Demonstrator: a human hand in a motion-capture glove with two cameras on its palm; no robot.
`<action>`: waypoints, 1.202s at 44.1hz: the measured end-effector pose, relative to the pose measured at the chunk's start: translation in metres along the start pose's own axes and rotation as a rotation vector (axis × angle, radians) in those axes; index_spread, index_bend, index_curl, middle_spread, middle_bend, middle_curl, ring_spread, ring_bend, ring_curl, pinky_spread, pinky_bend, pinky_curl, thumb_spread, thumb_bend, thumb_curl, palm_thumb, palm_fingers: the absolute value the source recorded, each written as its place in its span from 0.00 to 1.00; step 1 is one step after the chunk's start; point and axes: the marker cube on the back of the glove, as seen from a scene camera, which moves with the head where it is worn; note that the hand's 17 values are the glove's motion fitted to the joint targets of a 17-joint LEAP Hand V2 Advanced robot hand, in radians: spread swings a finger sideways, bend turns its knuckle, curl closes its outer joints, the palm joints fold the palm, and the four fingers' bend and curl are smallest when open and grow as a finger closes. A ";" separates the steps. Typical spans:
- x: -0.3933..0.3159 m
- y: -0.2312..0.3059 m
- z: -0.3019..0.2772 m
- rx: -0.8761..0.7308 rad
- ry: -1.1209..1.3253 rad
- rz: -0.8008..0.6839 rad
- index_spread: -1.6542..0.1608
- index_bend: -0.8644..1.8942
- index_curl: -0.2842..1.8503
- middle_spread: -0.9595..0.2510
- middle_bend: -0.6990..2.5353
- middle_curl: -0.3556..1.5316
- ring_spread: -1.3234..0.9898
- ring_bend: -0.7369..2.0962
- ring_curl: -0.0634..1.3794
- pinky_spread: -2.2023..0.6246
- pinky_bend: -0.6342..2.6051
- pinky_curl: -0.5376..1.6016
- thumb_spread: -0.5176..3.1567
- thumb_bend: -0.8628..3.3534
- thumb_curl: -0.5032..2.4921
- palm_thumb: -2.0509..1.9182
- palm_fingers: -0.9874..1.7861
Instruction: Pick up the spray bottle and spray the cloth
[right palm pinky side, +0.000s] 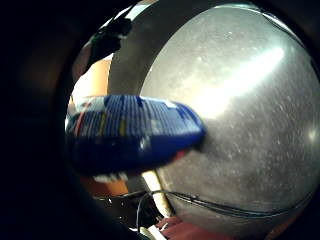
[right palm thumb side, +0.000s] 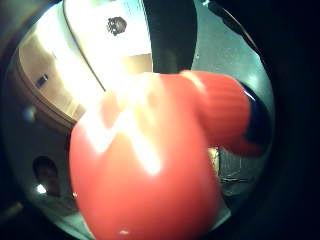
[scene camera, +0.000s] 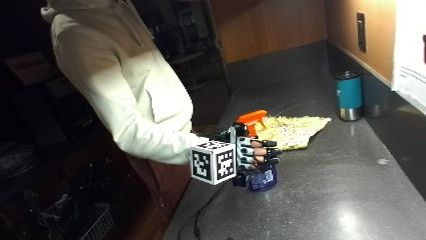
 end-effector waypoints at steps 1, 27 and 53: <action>-0.003 -0.003 0.001 0.003 -0.005 -0.002 0.73 0.38 0.23 0.75 0.31 0.37 0.56 0.41 0.24 0.82 0.33 0.40 0.39 0.20 0.29 0.69 0.49; -0.040 -0.040 0.055 -0.197 0.257 -0.081 0.80 0.42 0.33 0.71 0.37 0.43 0.51 0.40 0.28 0.75 0.27 0.40 0.34 0.21 0.33 0.75 0.84; -0.206 0.016 0.195 -0.757 1.471 -0.572 0.83 0.46 0.37 0.70 0.38 0.44 0.50 0.44 0.32 0.70 0.30 0.43 0.22 0.20 0.39 0.76 0.86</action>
